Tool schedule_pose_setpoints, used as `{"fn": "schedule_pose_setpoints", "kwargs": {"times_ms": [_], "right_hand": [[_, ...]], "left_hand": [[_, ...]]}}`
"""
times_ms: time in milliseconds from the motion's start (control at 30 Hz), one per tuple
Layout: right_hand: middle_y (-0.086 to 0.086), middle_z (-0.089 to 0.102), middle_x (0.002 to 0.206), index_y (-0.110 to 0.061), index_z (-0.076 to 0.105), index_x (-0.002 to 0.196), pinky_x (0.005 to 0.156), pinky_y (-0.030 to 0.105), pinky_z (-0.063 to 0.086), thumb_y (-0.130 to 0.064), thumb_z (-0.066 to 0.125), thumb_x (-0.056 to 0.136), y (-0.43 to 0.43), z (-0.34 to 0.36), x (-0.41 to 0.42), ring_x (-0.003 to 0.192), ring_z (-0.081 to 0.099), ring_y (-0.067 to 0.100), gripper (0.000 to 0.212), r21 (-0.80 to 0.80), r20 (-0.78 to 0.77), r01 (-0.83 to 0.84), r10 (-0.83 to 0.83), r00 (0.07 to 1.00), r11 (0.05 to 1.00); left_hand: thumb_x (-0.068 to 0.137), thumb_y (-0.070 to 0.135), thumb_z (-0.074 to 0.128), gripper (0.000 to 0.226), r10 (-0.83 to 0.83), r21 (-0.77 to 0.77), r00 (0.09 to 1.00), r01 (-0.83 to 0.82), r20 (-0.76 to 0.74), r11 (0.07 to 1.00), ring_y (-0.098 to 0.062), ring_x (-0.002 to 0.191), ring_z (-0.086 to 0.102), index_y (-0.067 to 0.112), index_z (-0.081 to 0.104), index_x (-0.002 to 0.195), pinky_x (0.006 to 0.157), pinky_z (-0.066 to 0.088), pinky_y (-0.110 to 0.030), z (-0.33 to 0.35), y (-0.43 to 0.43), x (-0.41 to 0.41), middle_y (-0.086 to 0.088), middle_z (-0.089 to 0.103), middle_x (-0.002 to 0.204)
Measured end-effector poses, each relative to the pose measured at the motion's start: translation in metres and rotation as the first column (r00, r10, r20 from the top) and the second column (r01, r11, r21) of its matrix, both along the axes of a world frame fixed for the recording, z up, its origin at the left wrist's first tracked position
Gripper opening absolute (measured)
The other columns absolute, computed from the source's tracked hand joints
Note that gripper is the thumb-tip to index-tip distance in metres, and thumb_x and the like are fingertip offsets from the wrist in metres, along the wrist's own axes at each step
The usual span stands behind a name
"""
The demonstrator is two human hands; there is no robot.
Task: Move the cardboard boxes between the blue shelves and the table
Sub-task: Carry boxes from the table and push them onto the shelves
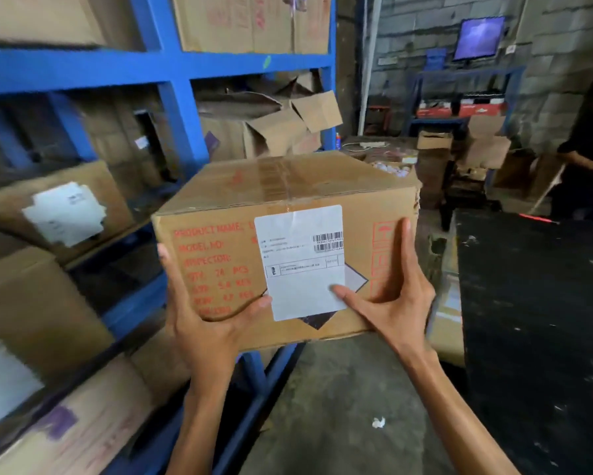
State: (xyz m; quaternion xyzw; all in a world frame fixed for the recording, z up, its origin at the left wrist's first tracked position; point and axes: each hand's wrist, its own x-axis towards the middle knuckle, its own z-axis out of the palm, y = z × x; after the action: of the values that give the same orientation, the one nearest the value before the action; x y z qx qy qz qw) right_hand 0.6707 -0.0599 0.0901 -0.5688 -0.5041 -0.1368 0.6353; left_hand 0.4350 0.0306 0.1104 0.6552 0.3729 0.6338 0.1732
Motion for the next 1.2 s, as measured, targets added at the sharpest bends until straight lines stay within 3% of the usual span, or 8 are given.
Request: {"fn": "schedule_pose_setpoints", "kwargs": {"times_ms": [100, 233, 333, 567, 767, 967, 1133, 1200], "right_hand": [[0.008, 0.056, 0.150, -0.044, 0.014, 0.162, 0.112, 0.019, 0.042, -0.072, 0.082, 0.066, 0.015, 0.002, -0.025, 0.135, 0.055, 0.005, 0.121, 0.001, -0.006, -0.090, 0.090, 0.996, 0.996], [0.009, 0.060, 0.146, -0.050, 0.012, 0.161, 0.108, 0.009, 0.038, -0.066, 0.084, 0.060, 0.033, 0.004, -0.049, 0.128, 0.055, -0.006, 0.126, -0.013, -0.005, -0.204, 0.204, 0.979, 0.979], [0.012, 0.059, 0.146, -0.042, 0.015, 0.162, 0.108, 0.008, 0.039, -0.064, 0.083, 0.059, 0.053, 0.004, -0.056, 0.129, 0.055, -0.002, 0.125, -0.027, 0.002, -0.282, 0.282, 0.959, 0.959], [-0.038, 0.044, 0.146, -0.030, 0.020, 0.164, 0.105, 0.007, 0.039, -0.066, 0.083, 0.060, 0.118, -0.005, -0.044, 0.129, 0.049, -0.016, 0.128, -0.002, 0.001, -0.428, 0.428, 0.904, 0.904], [-0.022, 0.039, 0.160, -0.040, 0.016, 0.163, 0.111, 0.008, 0.036, -0.064, 0.083, 0.062, 0.186, -0.004, -0.025, 0.142, 0.041, -0.010, 0.124, -0.001, -0.017, -0.578, 0.578, 0.816, 0.816], [-0.010, 0.052, 0.151, -0.047, 0.017, 0.161, 0.105, 0.009, 0.042, -0.082, 0.077, 0.060, 0.257, -0.016, -0.024, 0.130, 0.049, -0.015, 0.123, -0.006, -0.059, -0.673, 0.672, 0.738, 0.739], [-0.038, 0.040, 0.149, -0.049, 0.014, 0.161, 0.103, 0.020, 0.048, -0.082, 0.074, 0.064, 0.316, -0.022, -0.040, 0.125, 0.051, -0.005, 0.118, 0.036, -0.034, -0.686, 0.687, 0.726, 0.727], [-0.024, 0.041, 0.154, -0.043, 0.016, 0.163, 0.103, 0.027, 0.049, -0.084, 0.070, 0.069, 0.339, -0.023, -0.048, 0.130, 0.047, -0.006, 0.116, 0.063, -0.015, -0.694, 0.696, 0.718, 0.717]], "left_hand": [[0.044, 0.077, 0.081, 0.138, 0.108, 0.020, 0.994, -0.109, 0.014, 0.994, 0.014, 0.134, 0.040, 0.054, 0.005, 0.157, 0.106, 0.030, -0.002, -0.001, -0.010, -0.033, 0.041, 0.031, 0.150], [0.046, 0.085, 0.076, 0.136, 0.215, 0.024, 0.975, -0.217, 0.054, 0.976, -0.008, 0.142, 0.046, 0.053, 0.007, 0.158, 0.112, 0.035, -0.015, -0.006, -0.020, -0.063, 0.016, 0.042, 0.159], [0.050, 0.084, 0.076, 0.134, 0.306, 0.047, 0.951, -0.308, 0.041, 0.950, -0.003, 0.138, 0.048, 0.048, 0.008, 0.160, 0.110, 0.033, -0.008, -0.010, -0.022, -0.072, 0.033, 0.035, 0.155], [0.049, 0.078, 0.078, 0.136, 0.447, 0.029, 0.894, -0.448, 0.038, 0.894, 0.022, 0.133, 0.036, 0.042, 0.011, 0.162, 0.105, 0.024, 0.004, -0.017, -0.009, -0.061, 0.047, 0.028, 0.151], [0.056, 0.084, 0.074, 0.130, 0.583, 0.023, 0.810, -0.585, 0.060, 0.811, -0.004, 0.139, 0.048, 0.040, 0.013, 0.162, 0.108, 0.031, -0.002, -0.025, 0.019, -0.027, 0.029, 0.034, 0.159], [0.055, 0.074, 0.083, 0.135, 0.706, 0.030, 0.709, -0.705, 0.002, 0.708, 0.011, 0.147, 0.026, 0.041, 0.008, 0.162, 0.114, 0.023, -0.004, -0.033, 0.057, -0.016, 0.033, 0.020, 0.162], [0.063, 0.073, 0.074, 0.131, 0.803, 0.129, 0.590, -0.793, -0.080, 0.596, -0.024, 0.160, -0.001, 0.035, -0.001, 0.163, 0.127, 0.014, -0.036, -0.032, 0.104, -0.023, 0.006, 0.006, 0.172], [0.064, 0.075, 0.072, 0.132, 0.832, 0.142, 0.545, -0.820, -0.105, 0.555, -0.031, 0.158, -0.012, 0.031, -0.003, 0.164, 0.124, 0.017, -0.056, -0.030, 0.124, -0.029, -0.005, 0.001, 0.173]]}}
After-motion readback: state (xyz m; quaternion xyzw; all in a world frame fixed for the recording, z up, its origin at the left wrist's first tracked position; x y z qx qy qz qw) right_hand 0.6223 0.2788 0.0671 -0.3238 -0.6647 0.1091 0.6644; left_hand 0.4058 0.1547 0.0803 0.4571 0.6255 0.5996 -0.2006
